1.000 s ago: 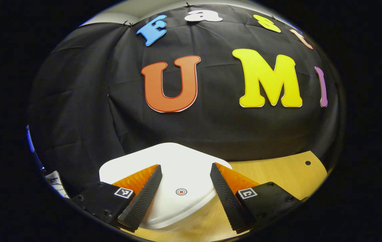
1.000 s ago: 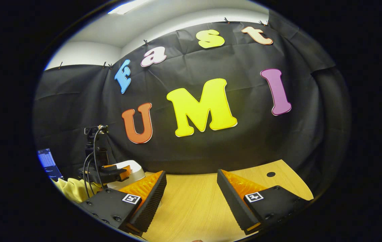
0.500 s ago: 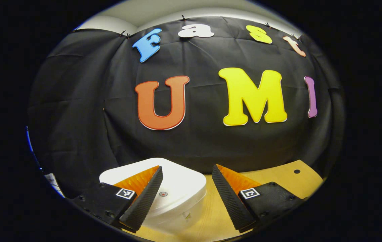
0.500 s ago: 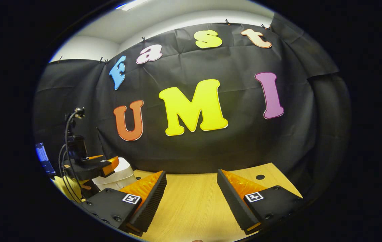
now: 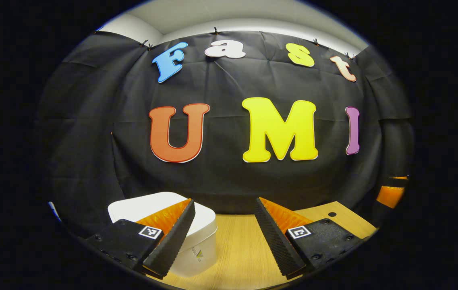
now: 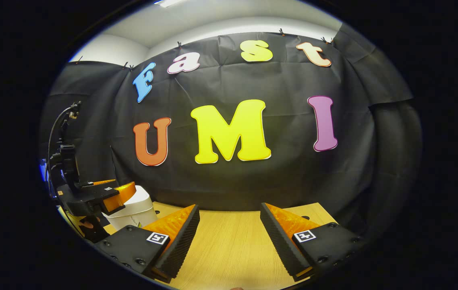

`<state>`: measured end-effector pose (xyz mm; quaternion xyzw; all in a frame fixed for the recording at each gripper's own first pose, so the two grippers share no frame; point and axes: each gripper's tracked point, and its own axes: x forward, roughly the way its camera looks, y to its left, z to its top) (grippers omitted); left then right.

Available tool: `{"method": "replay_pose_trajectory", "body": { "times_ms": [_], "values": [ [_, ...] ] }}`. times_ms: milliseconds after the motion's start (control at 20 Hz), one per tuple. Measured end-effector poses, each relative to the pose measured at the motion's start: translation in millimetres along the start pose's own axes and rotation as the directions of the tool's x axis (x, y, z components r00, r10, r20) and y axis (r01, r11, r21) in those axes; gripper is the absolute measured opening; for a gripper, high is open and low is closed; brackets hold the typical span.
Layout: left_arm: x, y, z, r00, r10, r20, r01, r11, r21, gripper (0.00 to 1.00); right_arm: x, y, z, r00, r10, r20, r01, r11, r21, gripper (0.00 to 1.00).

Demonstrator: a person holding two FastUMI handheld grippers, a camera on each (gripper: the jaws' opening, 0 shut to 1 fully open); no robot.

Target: Press the lid of the desktop garbage bin to open it, pick up the crumpled paper on the desktop and throw it into the bin, then pick up the pop can on the desktop and drop it into the bin, and finally close the garbage bin lid.

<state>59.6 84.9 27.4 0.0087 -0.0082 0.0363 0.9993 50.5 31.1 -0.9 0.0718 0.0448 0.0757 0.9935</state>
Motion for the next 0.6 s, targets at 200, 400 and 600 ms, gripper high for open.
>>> {"method": "replay_pose_trajectory", "body": {
  "times_ms": [200,400,600],
  "values": [
    [-17,-7,1,1.000,-0.018,0.015,0.018,1.000,-0.002,0.97,-1,4,-1,1.000,-0.011,0.012,0.011,1.000,-0.017,0.96],
    [-24,-16,-4,0.999,-0.041,0.000,0.041,0.999,-0.027,0.97,-3,9,2,0.999,-0.010,0.031,0.011,0.999,-0.030,0.92],
    [-29,-16,-3,0.999,-0.037,-0.004,0.037,0.999,-0.027,0.97,-6,17,5,0.999,0.007,0.048,-0.004,0.999,-0.050,0.96]
  ]
}}
